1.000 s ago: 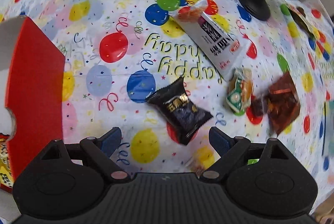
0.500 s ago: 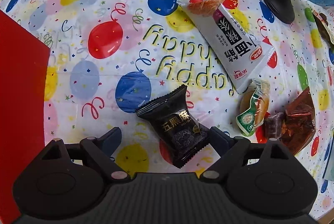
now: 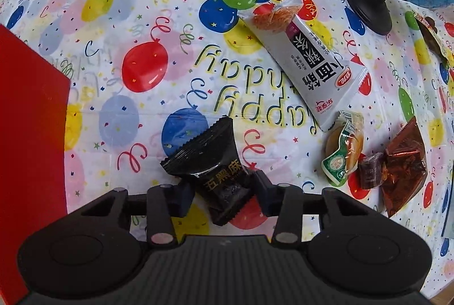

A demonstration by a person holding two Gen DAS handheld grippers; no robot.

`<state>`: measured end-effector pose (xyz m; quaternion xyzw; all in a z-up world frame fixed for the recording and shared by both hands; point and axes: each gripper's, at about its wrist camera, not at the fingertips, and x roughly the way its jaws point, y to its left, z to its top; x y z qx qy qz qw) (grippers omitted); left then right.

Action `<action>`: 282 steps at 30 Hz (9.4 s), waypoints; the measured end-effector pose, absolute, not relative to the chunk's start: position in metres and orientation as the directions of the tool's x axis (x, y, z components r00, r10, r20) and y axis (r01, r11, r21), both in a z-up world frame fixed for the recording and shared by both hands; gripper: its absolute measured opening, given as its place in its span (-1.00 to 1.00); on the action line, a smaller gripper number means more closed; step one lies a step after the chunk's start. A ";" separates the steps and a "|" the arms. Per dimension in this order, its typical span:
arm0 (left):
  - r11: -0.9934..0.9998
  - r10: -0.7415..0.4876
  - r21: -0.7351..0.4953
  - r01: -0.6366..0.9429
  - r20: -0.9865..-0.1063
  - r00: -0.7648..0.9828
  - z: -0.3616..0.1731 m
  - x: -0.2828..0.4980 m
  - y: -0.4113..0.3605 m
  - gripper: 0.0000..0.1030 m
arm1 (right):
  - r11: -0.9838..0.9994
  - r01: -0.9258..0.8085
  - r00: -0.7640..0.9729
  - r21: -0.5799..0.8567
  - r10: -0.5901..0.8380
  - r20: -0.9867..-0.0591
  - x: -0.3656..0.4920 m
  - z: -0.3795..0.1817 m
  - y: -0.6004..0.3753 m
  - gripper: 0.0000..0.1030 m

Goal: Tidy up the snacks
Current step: 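Grasp the black candy with the left gripper while the right grasps the wooden stick, then carry the black candy and wooden stick into the box and open both grippers, then withdraw both grippers from the box back over the snacks, then grasp the purple candy with the left gripper while the right grasps the brown Oreo bag, then carry the purple candy and Oreo bag into the box and open both grippers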

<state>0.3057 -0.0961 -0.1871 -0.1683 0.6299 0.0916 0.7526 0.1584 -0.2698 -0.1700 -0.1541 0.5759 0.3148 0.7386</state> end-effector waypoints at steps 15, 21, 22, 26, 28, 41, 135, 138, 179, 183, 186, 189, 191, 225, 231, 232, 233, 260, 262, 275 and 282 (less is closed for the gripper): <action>0.925 -0.109 -0.174 -0.338 -0.973 0.203 -0.155 0.256 -0.077 -0.21 | 0.856 -0.457 0.201 0.242 0.365 -0.909 0.159 -0.138 -0.296 -0.83; 0.935 -0.132 -0.203 -0.292 -0.960 0.247 -0.122 0.234 -0.075 -0.21 | 0.861 -0.420 0.232 0.285 0.406 -0.884 0.158 -0.114 -0.296 -0.83; 0.937 -0.134 -0.206 -0.284 -0.958 0.253 -0.116 0.230 -0.074 -0.21 | 0.860 -0.417 0.236 0.294 0.415 -0.879 0.157 -0.110 -0.295 -0.83; 0.942 -0.141 -0.214 -0.260 -0.952 0.273 -0.095 0.215 -0.068 -0.21 | 0.854 -0.409 0.249 0.321 0.443 -0.861 0.155 -0.093 -0.289 -0.83; 0.947 -0.132 -0.206 -0.247 -0.949 0.286 -0.086 0.208 -0.065 -0.21 | 0.852 -0.410 0.261 0.327 0.453 -0.853 0.153 -0.084 -0.285 -0.83; 0.954 -0.106 -0.190 -0.234 -0.938 0.329 -0.046 0.160 -0.014 -0.21 | 0.797 -0.477 0.267 0.370 0.533 -0.803 0.146 -0.042 -0.223 -0.83; 0.979 -0.102 -0.162 -0.121 -0.913 0.396 -0.050 0.087 0.095 0.71 | 0.854 -0.413 0.317 0.315 0.459 -0.830 0.091 -0.038 -0.101 0.97; 0.981 -0.113 -0.167 -0.104 -0.911 0.397 -0.050 0.094 0.072 0.99 | 0.858 -0.406 0.323 0.314 0.456 -0.829 0.096 -0.040 -0.125 0.99; 0.836 -0.171 -0.211 -0.507 -0.977 0.124 -0.146 0.193 -0.103 0.98 | 0.939 -0.306 0.371 0.157 0.270 -0.889 0.306 -0.126 -0.354 0.64; 0.818 -0.181 -0.210 -0.536 -0.978 0.106 -0.160 0.194 -0.104 0.90 | 0.938 -0.312 0.361 0.149 0.262 -0.895 0.319 -0.137 -0.351 0.52; 0.818 -0.192 -0.212 -0.534 -0.977 0.093 -0.168 0.196 -0.109 0.76 | 0.938 -0.314 0.352 0.147 0.259 -0.900 0.327 -0.145 -0.350 0.42; 0.824 -0.185 -0.206 -0.528 -0.978 0.092 -0.172 0.197 -0.114 0.73 | 0.934 -0.331 0.348 0.133 0.252 -0.903 0.333 -0.151 -0.346 0.32; 0.827 -0.182 -0.202 -0.524 -0.979 0.091 -0.174 0.198 -0.115 0.62 | 0.931 -0.343 0.341 0.124 0.247 -0.907 0.335 -0.156 -0.342 0.22; 0.886 -0.154 -0.189 -0.422 -0.981 0.116 -0.182 0.184 -0.120 -0.64 | 0.949 -0.289 0.353 0.130 0.231 -0.907 0.290 -0.147 -0.358 -0.36; 0.899 -0.186 -0.229 -0.373 -0.971 0.147 -0.170 0.176 -0.117 -0.64 | 0.949 -0.275 0.350 0.152 0.246 -0.904 0.258 -0.129 -0.353 -0.36; 0.903 -0.187 -0.231 -0.363 -0.970 0.153 -0.167 0.175 -0.117 -0.64 | 0.948 -0.279 0.352 0.153 0.249 -0.902 0.253 -0.125 -0.350 -0.36; 0.905 -0.189 -0.235 -0.354 -0.969 0.160 -0.164 0.173 -0.116 -0.64 | 0.947 -0.283 0.353 0.155 0.253 -0.901 0.248 -0.121 -0.348 -0.36; 0.962 -0.110 -0.191 -0.194 -0.926 0.362 -0.055 0.139 -0.003 -0.64 | 0.877 -0.426 0.376 0.222 0.395 -0.838 0.173 -0.033 -0.202 -0.36; 0.963 -0.104 -0.186 -0.196 -0.924 0.367 -0.051 0.139 0.008 -0.64 | 0.872 -0.436 0.377 0.222 0.401 -0.835 0.171 -0.030 -0.188 -0.36; 0.965 -0.079 -0.158 -0.207 -0.935 0.346 -0.045 0.128 0.080 -0.64 | 0.834 -0.498 0.314 0.238 0.429 -0.847 0.153 -0.024 -0.101 -0.36; 0.963 -0.062 -0.144 -0.229 -0.942 0.329 -0.046 0.123 0.127 -0.64 | 0.818 -0.525 0.280 0.236 0.428 -0.859 0.150 -0.026 -0.054 -0.36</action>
